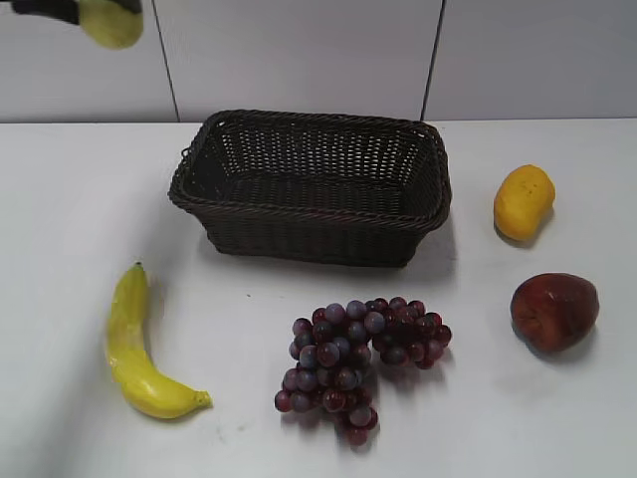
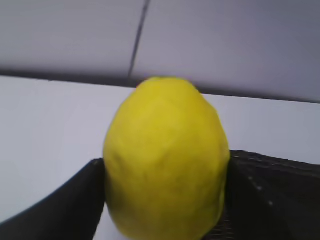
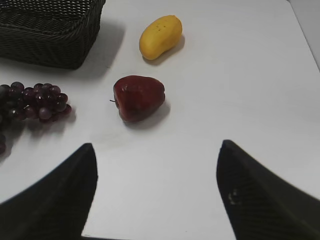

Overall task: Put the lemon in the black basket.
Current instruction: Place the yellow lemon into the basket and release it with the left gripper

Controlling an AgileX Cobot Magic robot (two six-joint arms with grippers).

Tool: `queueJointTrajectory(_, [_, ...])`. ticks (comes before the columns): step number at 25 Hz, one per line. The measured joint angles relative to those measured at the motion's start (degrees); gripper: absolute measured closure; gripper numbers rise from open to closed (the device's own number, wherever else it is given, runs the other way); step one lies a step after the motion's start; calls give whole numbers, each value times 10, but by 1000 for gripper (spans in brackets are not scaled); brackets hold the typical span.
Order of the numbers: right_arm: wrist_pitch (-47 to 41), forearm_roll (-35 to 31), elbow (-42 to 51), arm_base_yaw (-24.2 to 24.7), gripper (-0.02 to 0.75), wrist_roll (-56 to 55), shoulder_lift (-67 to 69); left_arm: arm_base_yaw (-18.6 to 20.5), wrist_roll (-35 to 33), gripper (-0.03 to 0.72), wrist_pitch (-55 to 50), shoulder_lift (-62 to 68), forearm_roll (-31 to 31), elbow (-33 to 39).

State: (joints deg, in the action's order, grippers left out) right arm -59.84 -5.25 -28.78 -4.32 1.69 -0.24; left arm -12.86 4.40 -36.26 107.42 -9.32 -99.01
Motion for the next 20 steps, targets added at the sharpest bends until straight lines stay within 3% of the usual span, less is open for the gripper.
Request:
queueJointTrajectory(6, [0, 0, 0, 0, 176, 0, 0, -104, -13, 157, 18, 45, 0, -22])
queueJointTrajectory(11, [0, 0, 0, 0, 176, 0, 0, -167, -14, 157, 43, 96, -1, -22])
queueJointTrajectory(20, [0, 0, 0, 0, 176, 0, 0, -199, -14, 157, 69, 180, -3, -23])
